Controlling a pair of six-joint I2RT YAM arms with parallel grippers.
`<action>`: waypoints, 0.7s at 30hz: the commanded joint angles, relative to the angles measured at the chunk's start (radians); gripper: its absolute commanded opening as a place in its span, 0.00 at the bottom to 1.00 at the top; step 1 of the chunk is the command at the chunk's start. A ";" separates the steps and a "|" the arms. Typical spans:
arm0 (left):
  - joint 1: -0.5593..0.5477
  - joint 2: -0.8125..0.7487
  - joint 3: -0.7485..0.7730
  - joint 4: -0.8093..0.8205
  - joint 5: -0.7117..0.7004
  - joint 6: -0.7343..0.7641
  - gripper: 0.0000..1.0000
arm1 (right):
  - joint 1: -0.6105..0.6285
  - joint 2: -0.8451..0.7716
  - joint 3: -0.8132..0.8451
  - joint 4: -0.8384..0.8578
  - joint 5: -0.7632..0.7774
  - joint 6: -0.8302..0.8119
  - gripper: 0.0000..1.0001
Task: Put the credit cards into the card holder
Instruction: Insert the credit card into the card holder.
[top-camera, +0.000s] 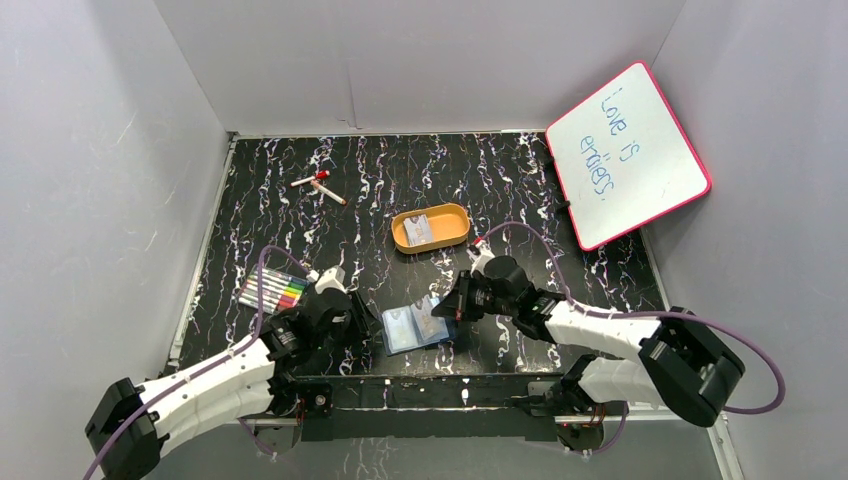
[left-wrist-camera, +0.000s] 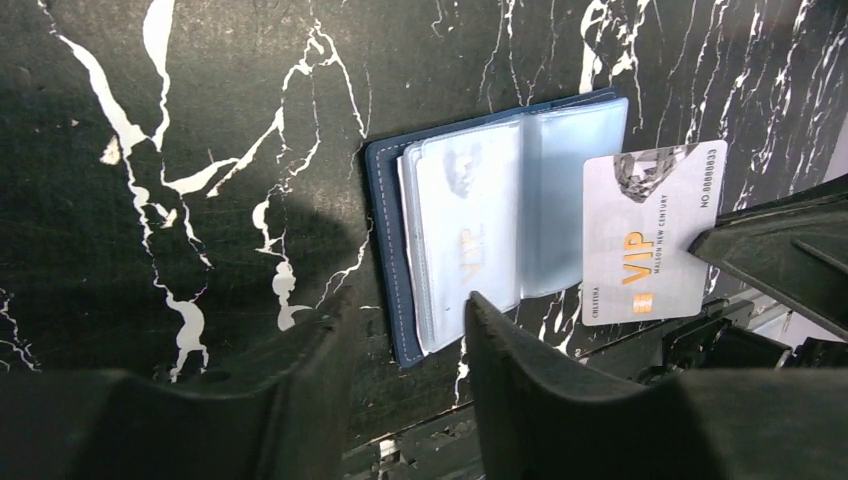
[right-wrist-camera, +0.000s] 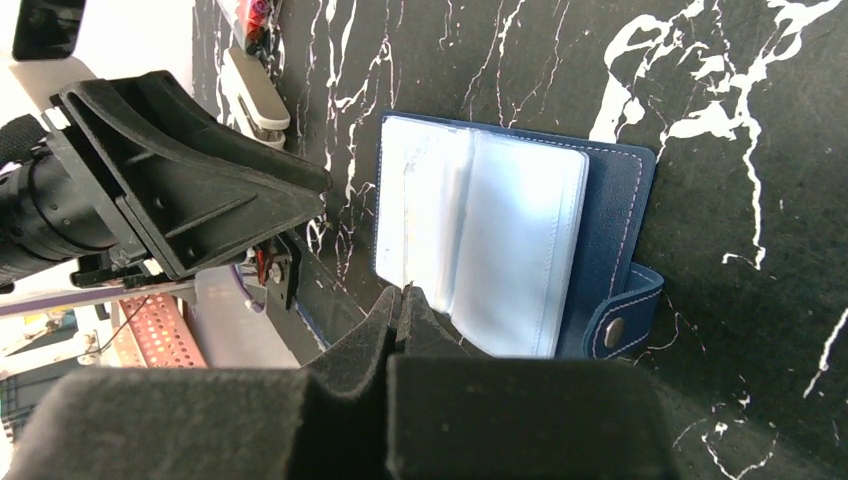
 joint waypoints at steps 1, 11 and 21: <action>0.004 0.015 -0.006 -0.024 -0.021 0.001 0.37 | 0.019 0.049 -0.024 0.160 0.037 0.007 0.00; 0.004 0.087 -0.032 0.006 -0.028 0.009 0.24 | 0.035 0.103 -0.066 0.244 0.084 0.032 0.00; 0.004 0.165 -0.045 0.069 -0.003 0.010 0.20 | 0.047 0.144 -0.080 0.298 0.076 0.047 0.00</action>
